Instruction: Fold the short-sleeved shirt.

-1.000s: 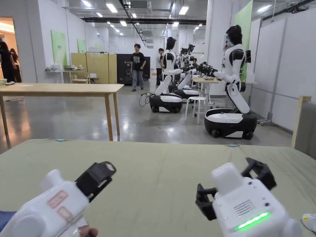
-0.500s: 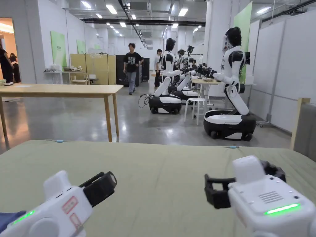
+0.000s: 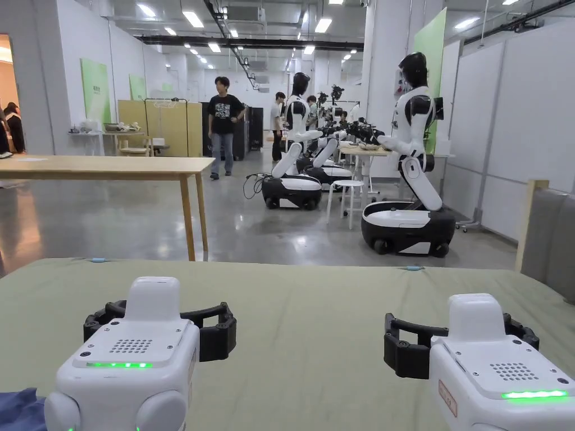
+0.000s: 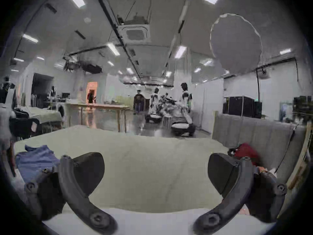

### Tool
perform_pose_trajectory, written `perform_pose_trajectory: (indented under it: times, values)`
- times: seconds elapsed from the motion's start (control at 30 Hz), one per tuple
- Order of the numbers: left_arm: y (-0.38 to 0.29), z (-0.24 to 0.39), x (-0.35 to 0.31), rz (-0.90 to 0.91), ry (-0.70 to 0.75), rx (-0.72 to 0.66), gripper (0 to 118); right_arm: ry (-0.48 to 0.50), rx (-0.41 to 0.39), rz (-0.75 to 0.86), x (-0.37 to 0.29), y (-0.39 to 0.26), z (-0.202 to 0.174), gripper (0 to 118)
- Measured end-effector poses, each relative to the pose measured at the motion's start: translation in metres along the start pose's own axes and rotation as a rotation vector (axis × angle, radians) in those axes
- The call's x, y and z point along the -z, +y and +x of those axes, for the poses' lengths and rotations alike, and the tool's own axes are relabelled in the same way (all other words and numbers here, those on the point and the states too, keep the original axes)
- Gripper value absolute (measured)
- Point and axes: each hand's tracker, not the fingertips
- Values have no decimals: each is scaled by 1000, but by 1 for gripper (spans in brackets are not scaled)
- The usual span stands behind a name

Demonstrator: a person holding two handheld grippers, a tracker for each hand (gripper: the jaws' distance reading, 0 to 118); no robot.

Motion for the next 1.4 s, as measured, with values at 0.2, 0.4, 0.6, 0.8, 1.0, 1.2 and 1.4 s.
perform_pose_trajectory:
  times: [0.2, 0.4, 0.6, 0.8, 1.0, 1.2, 1.4]
  values:
    - [5, -4, -2, -3, -13, -7, 118, 9, 41, -32, 2, -3, 1, 118]
    - [4, -1, -1, -11, -13, 25, 88, 33, 76, -61, 1, -3, 0, 89]
    - [2, -2, 3, -44, -59, 13, 1, 47, 109, -99, 5, -2, 1, 6]
    - [0, -2, 2, -47, -57, -3, 1, 27, 80, -88, 4, -6, -1, 1]
    - [-2, -5, 5, -56, -57, -8, 1, 7, 56, -85, 4, -5, -5, 1]
    - [-6, -39, 0, -77, 1, -20, 1, 83, 56, -122, 14, -10, -27, 0]
    - [-11, -125, -32, -119, 228, -21, 1, 319, 50, -118, 37, -9, -116, 1]
